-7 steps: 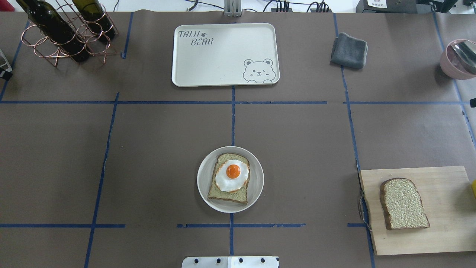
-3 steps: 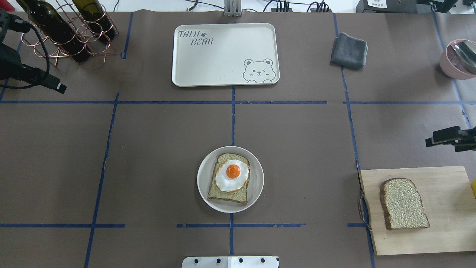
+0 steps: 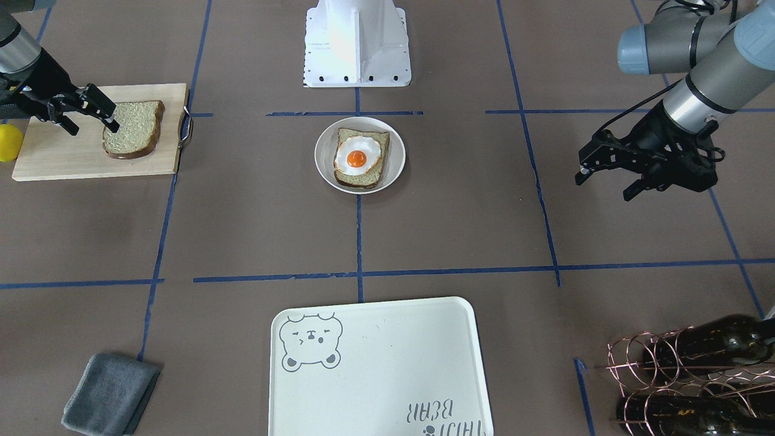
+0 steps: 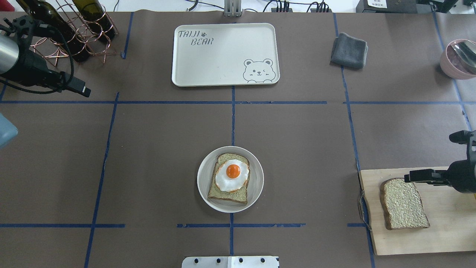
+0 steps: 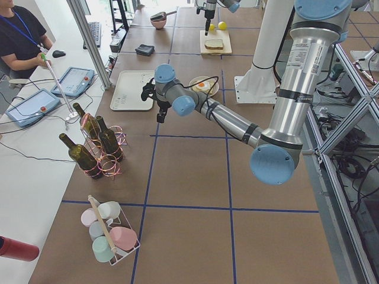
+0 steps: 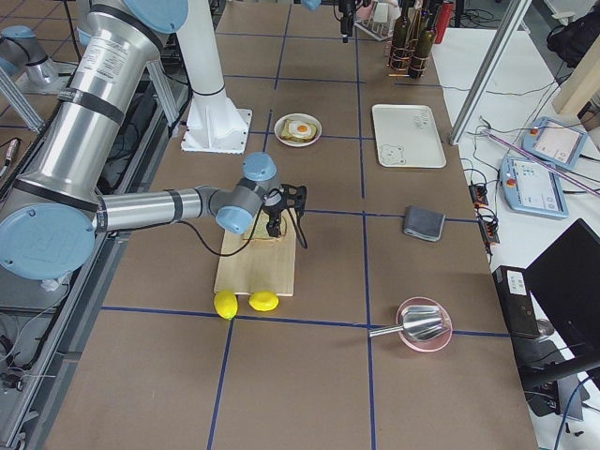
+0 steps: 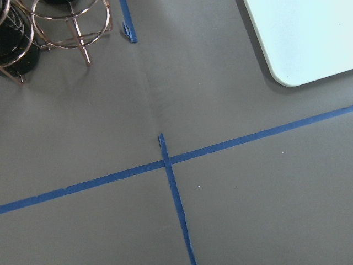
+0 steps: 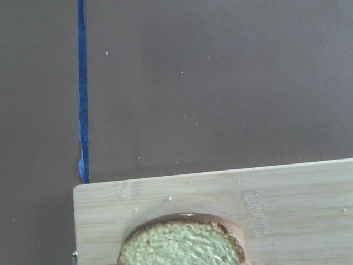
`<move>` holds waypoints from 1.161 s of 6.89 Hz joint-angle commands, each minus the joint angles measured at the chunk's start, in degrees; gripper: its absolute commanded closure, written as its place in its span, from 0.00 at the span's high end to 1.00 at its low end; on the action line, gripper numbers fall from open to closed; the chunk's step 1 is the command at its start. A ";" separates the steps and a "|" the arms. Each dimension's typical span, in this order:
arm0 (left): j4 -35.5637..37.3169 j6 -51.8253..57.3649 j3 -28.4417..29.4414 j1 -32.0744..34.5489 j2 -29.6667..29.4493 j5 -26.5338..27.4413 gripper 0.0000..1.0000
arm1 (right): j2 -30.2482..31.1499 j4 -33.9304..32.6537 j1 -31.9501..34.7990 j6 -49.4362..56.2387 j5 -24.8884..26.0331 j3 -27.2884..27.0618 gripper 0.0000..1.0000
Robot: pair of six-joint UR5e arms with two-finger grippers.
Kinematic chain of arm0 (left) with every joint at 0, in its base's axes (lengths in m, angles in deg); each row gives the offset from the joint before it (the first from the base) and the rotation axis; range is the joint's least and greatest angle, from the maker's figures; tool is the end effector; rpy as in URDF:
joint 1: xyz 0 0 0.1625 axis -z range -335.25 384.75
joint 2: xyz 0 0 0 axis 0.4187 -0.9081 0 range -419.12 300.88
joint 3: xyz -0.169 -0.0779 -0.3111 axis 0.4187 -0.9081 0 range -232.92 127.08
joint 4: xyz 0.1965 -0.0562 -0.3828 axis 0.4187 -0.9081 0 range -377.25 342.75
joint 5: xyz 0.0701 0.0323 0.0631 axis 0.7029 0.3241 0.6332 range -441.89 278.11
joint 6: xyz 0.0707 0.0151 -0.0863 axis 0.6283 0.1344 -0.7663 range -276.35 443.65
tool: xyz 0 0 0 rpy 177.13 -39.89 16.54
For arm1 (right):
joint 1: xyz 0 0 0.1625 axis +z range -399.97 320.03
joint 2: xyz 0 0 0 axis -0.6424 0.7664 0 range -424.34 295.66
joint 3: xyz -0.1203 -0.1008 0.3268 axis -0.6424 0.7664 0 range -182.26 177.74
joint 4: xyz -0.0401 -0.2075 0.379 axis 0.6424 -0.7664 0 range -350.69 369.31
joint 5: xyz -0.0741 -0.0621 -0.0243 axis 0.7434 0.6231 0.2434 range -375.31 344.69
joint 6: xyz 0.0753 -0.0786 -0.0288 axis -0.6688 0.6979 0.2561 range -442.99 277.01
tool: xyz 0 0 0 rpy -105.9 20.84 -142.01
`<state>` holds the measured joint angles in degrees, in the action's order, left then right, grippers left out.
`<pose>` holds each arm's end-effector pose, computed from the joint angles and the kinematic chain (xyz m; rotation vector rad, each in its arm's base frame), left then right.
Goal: Make sandwich and place on tray
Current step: 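Lower the right gripper to the board's bread slice while the left arm approaches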
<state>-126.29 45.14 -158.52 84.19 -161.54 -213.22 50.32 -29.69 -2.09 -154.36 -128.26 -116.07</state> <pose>0.2402 -0.5227 0.3071 0.2604 1.0018 0.1700 -0.2649 -0.3192 0.4879 0.0788 -0.9371 0.1357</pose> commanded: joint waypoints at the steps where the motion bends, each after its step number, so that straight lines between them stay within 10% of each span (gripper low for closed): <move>1: -0.12 -1.49 -0.04 -0.64 -0.68 0.20 1.00 | 1.43 5.50 -4.56 -1.84 3.35 3.41 0.98; 5: -0.20 -1.40 -0.04 -0.55 -0.76 0.20 1.00 | 1.62 5.51 -6.32 -2.28 3.00 4.83 0.66; 8: -0.20 -1.40 0.05 -0.55 -0.76 0.20 1.00 | 1.53 5.69 -6.85 -2.20 2.65 4.83 0.00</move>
<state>-126.50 43.76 -158.49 83.64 -162.30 -213.02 51.86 -24.13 -8.72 -156.67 -125.50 -111.24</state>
